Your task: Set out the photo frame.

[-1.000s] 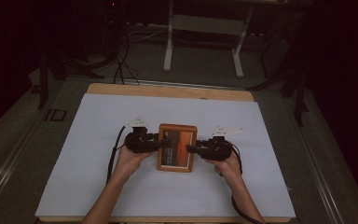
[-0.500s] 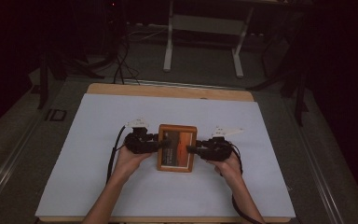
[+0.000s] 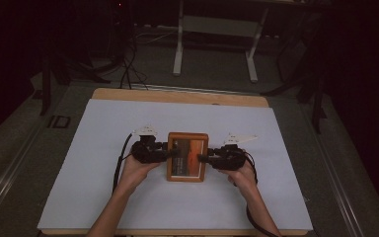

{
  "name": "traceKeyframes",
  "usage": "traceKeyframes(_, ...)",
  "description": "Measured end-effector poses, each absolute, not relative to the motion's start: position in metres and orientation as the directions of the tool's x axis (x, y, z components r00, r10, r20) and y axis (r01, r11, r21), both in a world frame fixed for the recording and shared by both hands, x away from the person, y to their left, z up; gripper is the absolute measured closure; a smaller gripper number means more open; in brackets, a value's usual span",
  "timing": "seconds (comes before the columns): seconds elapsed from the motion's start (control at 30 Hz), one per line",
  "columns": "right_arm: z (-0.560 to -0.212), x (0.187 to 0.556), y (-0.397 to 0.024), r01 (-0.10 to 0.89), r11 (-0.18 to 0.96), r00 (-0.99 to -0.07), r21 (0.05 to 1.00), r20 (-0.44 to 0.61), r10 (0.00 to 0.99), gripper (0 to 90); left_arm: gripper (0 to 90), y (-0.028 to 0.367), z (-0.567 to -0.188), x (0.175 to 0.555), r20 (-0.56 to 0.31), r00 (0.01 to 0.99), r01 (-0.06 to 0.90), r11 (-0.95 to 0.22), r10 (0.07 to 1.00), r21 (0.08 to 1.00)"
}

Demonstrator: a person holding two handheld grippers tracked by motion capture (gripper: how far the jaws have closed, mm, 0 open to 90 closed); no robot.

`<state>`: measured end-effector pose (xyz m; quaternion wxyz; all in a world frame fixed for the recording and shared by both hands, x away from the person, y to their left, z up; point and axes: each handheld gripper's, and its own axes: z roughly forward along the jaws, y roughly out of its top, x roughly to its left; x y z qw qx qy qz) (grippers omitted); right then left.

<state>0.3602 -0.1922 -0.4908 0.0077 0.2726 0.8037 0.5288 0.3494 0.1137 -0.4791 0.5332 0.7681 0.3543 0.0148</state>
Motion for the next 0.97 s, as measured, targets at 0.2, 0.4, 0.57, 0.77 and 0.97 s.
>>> traceKeyframes(0.2,-0.483,0.357,-0.198,0.423,0.294,-0.852,0.857,0.267,0.45,44.6,47.1,0.127,-0.472,0.346,-0.357,0.737,0.52,-0.144,0.574,0.842)
traceKeyframes(0.4,-0.471,0.355,-0.209,0.407,0.293,-0.849,0.865,0.24,0.47,39.5,45.7,0.145,-0.464,0.34,-0.347,0.717,0.504,-0.105,0.605,0.857)
traceKeyframes(0.57,-0.466,0.357,-0.223,0.423,0.29,-0.826,0.859,0.234,0.512,33.5,44.5,0.16,-0.458,0.332,-0.303,0.691,0.477,-0.098,0.656,0.873)
traceKeyframes(0.77,-0.466,0.363,-0.246,0.468,0.262,-0.763,0.844,0.237,0.601,24.7,43.6,0.178,-0.455,0.327,-0.261,0.643,0.461,-0.091,0.72,0.883)
traceKeyframes(0.97,-0.477,0.374,-0.269,0.554,0.224,-0.588,0.802,0.186,0.787,13.9,37.9,0.189,-0.464,0.33,-0.208,0.527,0.481,-0.088,0.824,0.873)
